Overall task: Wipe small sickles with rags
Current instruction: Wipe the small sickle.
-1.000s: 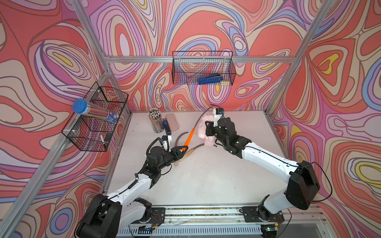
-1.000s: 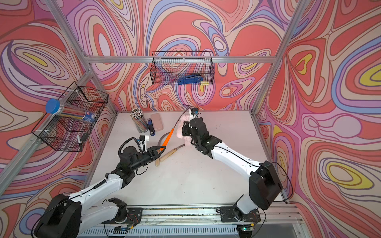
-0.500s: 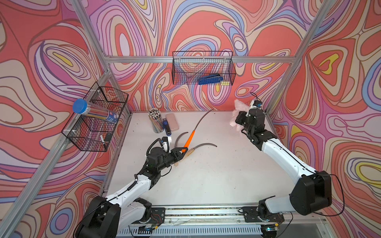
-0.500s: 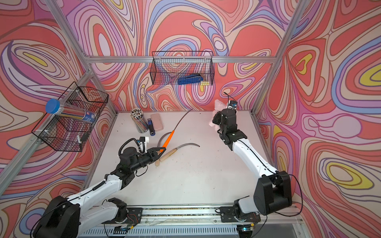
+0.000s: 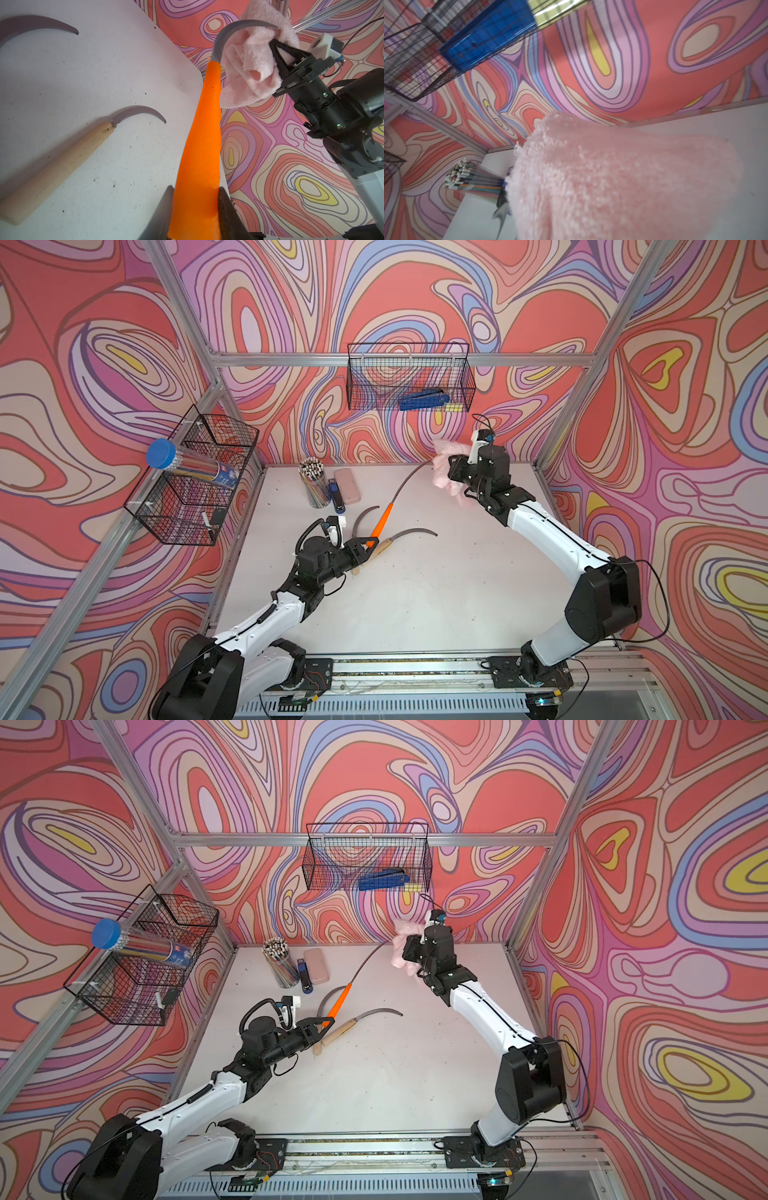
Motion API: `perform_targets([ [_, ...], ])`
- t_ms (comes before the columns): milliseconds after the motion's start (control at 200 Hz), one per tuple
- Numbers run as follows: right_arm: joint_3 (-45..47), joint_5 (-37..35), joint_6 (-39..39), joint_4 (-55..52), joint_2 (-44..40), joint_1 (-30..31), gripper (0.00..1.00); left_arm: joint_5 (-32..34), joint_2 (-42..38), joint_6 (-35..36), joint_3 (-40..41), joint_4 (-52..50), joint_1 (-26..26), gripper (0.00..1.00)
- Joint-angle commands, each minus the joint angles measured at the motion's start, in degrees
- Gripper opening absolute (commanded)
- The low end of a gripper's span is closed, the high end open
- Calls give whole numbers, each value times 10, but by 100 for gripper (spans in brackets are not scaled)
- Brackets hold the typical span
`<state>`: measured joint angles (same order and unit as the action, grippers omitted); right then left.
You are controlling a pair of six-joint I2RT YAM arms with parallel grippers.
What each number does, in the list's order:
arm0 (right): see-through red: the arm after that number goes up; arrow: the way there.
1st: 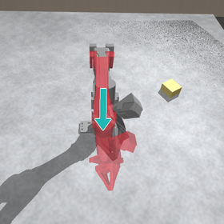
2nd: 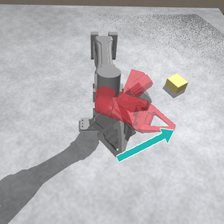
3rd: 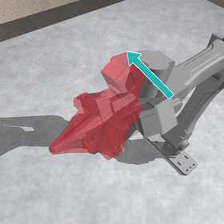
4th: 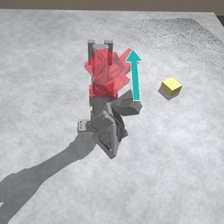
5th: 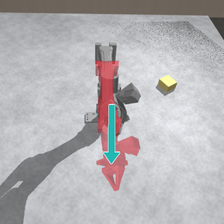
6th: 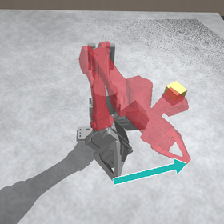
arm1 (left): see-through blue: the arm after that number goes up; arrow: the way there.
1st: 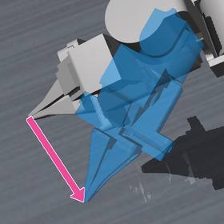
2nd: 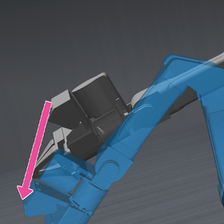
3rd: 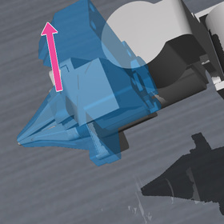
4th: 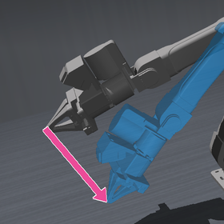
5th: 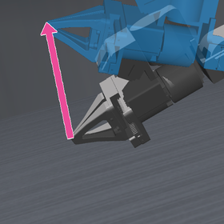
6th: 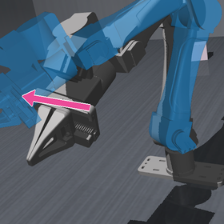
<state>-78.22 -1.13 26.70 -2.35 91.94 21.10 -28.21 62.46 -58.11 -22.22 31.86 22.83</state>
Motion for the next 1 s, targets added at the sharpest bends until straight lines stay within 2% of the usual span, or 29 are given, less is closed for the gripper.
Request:
perform_targets([
  [0, -7, 32, 3, 33, 11, 18, 0, 0, 3, 0, 0, 11, -1, 0],
  [195, 0, 51, 6, 48, 15, 31, 0, 1, 3, 1, 0, 13, -1, 0],
  [396, 23, 24, 12, 51, 16, 29, 0, 2, -1, -1, 3, 15, -1, 0],
  [461, 27, 26, 21, 52, 14, 15, 0, 3, -3, -2, 4, 14, -1, 0],
  [586, 33, 91, 58, 71, 15, -39, 0, 3, -8, 0, 5, 12, -1, 0],
  [671, 15, 94, 49, 53, 23, -46, 0, 3, -8, 0, 4, 14, -1, 0],
  [866, -7, 133, 47, 45, 61, -39, 0, 3, -6, -2, 4, 17, -1, 0],
  [996, -1, 114, 20, 54, 74, 8, 0, 6, -3, 0, 5, 19, -1, 0],
])
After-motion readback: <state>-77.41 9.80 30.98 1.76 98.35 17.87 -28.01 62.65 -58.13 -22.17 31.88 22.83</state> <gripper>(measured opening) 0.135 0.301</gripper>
